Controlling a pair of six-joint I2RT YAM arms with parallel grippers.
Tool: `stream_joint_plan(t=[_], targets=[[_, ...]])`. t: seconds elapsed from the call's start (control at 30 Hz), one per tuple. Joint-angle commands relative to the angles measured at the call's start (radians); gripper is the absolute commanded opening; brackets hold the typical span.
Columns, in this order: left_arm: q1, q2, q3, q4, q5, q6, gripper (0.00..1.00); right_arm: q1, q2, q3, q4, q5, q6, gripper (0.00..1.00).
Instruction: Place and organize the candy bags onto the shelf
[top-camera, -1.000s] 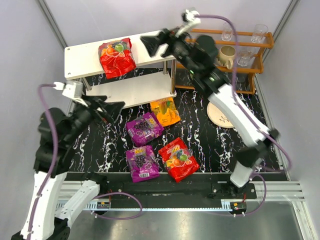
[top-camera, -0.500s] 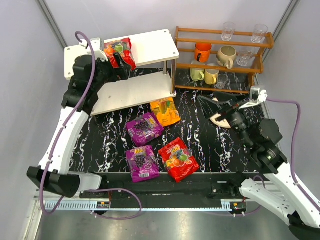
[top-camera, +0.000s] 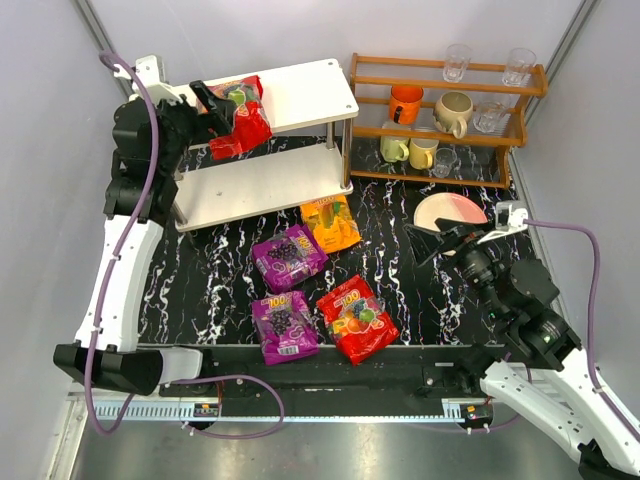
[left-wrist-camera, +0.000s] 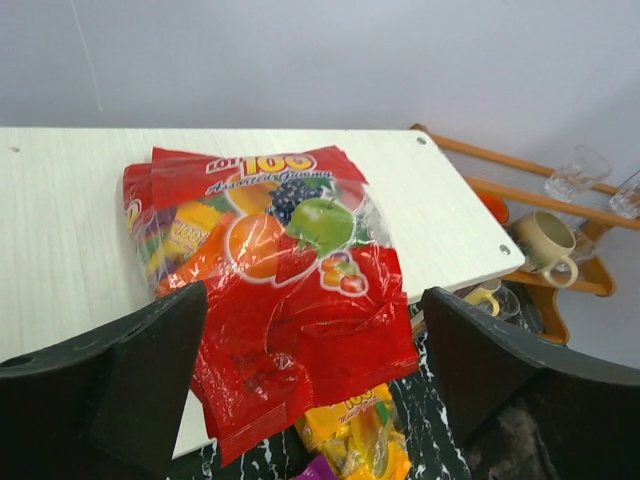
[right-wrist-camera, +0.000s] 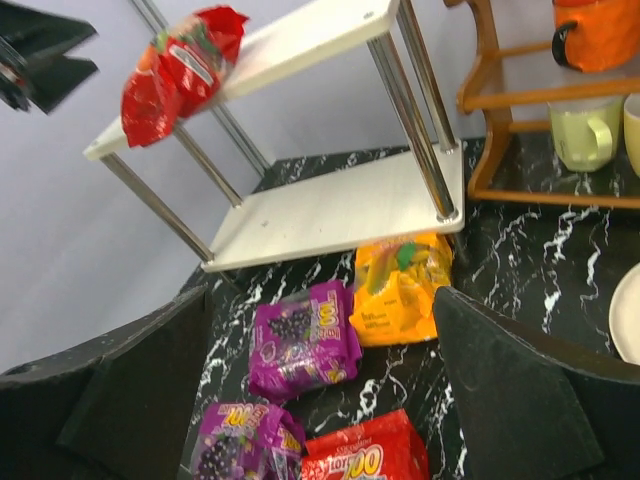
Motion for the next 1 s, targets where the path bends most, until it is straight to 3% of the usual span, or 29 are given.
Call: stream_joint_plan(t=[0.0, 0.23, 0.6, 0.7, 0.73, 0.93, 0.97], targets=[[0.023, 0.024, 0.058, 0.056, 0.010, -0.015, 0.90, -0.001, -0.007, -0.009, -0.024, 0.018, 0.024, 1.00], [0.055, 0.079, 0.006, 0.098, -0.029, -0.008, 0.89, -0.001, -0.045, -0.028, -0.039, 0.013, 0.057, 1.00], [0.094, 0.147, -0.002, 0.089, 0.025, -0.014, 0.88, 0.000, -0.085, -0.029, -0.095, 0.021, 0.083, 1.00], [0.105, 0.162, -0.007, 0.095, 0.060, -0.022, 0.74, -0.001, -0.090, -0.029, -0.110, 0.019, 0.087, 1.00], [0.109, 0.170, -0.008, 0.098, 0.080, -0.025, 0.60, -0.001, -0.090, -0.028, -0.113, 0.024, 0.090, 1.00], [0.155, 0.182, 0.053, 0.098, 0.152, -0.063, 0.26, -0.001, -0.087, -0.005, -0.127, 0.033, 0.097, 1.00], [0.158, 0.185, 0.073, 0.092, 0.154, -0.063, 0.14, 0.000, -0.082, -0.002, -0.135, 0.029, 0.095, 1.00]])
